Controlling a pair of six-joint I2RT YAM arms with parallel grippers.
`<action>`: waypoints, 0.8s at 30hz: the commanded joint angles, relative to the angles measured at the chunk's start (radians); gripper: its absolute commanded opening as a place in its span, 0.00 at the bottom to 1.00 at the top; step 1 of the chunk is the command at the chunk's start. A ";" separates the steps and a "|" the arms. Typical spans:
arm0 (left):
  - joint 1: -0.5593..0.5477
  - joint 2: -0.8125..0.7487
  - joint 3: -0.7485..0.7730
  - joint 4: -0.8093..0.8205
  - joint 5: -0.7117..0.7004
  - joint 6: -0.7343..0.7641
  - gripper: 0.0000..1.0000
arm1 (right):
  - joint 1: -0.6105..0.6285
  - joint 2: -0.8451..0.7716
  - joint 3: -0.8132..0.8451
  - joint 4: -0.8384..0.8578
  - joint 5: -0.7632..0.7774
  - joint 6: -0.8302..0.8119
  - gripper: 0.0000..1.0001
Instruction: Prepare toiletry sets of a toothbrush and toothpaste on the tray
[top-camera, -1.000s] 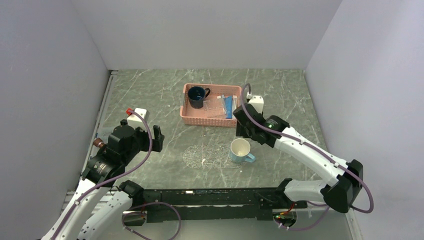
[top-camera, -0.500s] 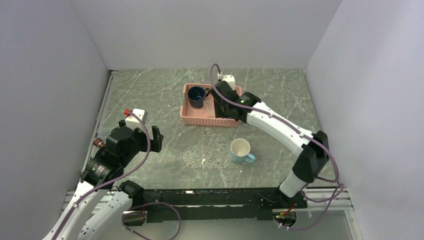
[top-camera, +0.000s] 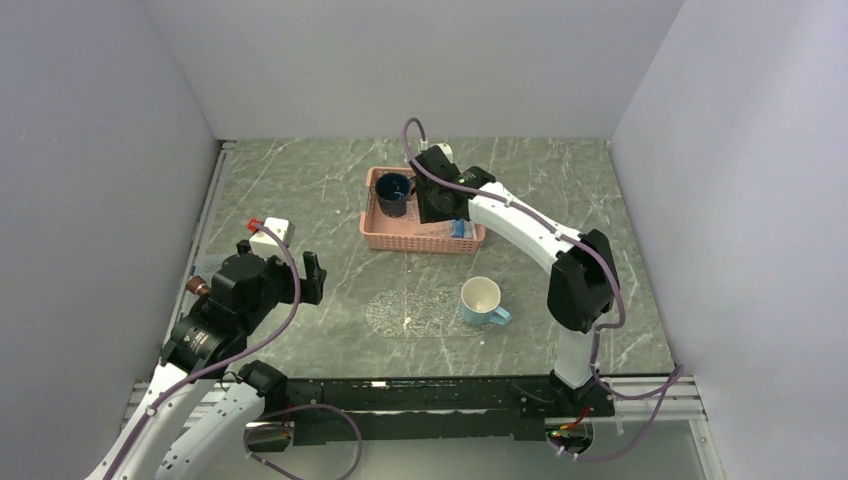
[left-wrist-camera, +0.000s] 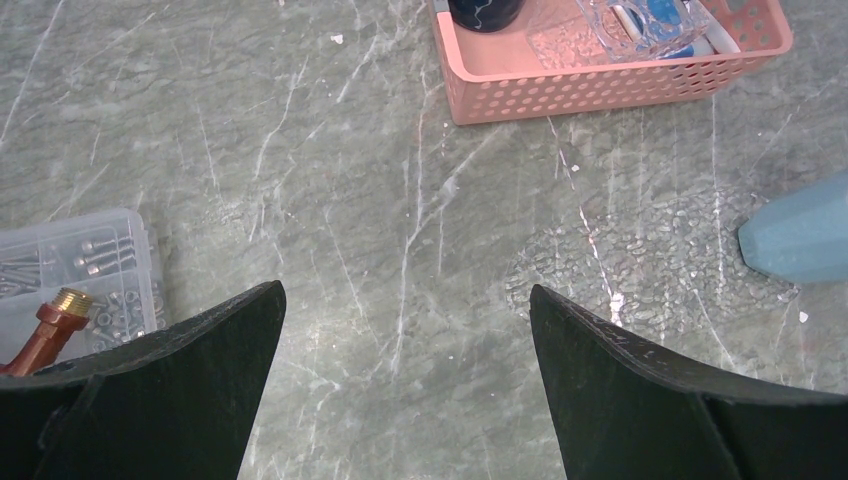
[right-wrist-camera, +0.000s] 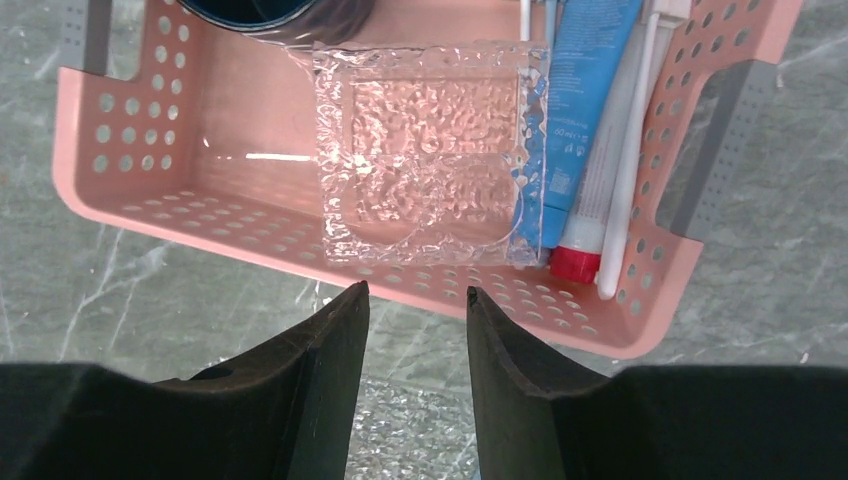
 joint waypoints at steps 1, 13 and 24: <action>0.000 -0.011 0.002 0.037 -0.017 0.005 0.99 | -0.028 0.026 0.049 0.037 -0.069 -0.023 0.42; -0.001 -0.010 0.002 0.037 -0.018 0.006 0.99 | -0.068 0.090 0.039 0.076 -0.129 0.015 0.40; -0.001 -0.014 0.001 0.037 -0.016 0.007 0.99 | -0.075 0.145 0.068 0.078 -0.116 0.042 0.38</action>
